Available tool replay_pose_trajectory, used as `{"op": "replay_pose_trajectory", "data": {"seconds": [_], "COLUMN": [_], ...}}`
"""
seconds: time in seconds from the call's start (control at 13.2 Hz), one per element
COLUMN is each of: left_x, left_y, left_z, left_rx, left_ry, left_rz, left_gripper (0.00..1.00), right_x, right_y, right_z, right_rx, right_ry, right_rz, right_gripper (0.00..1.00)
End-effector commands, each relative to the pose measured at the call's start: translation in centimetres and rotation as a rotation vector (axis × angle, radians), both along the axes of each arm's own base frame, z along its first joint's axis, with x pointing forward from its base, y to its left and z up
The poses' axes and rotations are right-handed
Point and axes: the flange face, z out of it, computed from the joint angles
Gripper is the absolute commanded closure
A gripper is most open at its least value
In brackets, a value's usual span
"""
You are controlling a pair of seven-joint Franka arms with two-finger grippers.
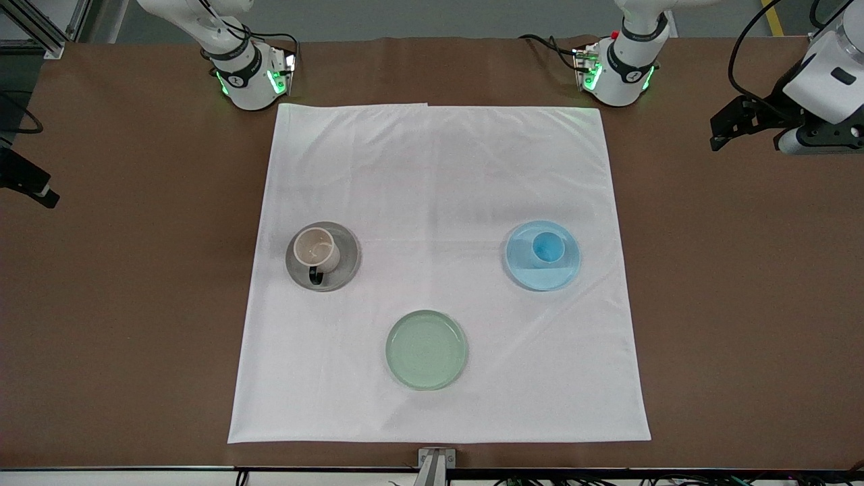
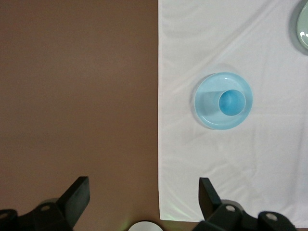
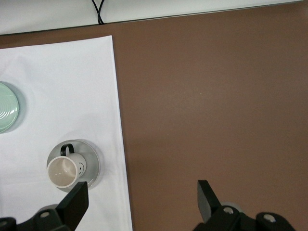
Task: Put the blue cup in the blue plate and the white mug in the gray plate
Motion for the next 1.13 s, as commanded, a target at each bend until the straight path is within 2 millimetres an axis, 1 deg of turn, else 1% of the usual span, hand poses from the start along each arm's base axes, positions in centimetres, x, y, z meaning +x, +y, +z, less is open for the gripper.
{"op": "replay_pose_trajectory", "data": {"seconds": [0.0, 0.3, 0.53, 1.06], "left_x": [-0.26, -0.51, -0.24, -0.07], "left_y": [-0.32, -0.67, -0.73, -0.26], "left_z": [1.08, 1.55, 1.13, 1.05], "left_rx": [-0.014, -0.017, -0.016, -0.016], "left_ry": [-0.028, -0.034, -0.028, -0.027], "left_rz": [0.004, 0.007, 0.010, 0.013], "left_gripper": [0.00, 0.00, 0.00, 0.00], "right_x": [0.03, 0.03, 0.03, 0.03], "right_y": [-0.26, -0.28, -0.28, -0.28], "right_z": [0.27, 0.27, 0.27, 0.27], "right_rx": [-0.007, -0.009, -0.009, -0.009], "right_ry": [0.003, 0.003, 0.003, 0.003], "right_rz": [-0.001, -0.002, -0.002, -0.002], "right_gripper": [0.00, 0.00, 0.00, 0.00]}}
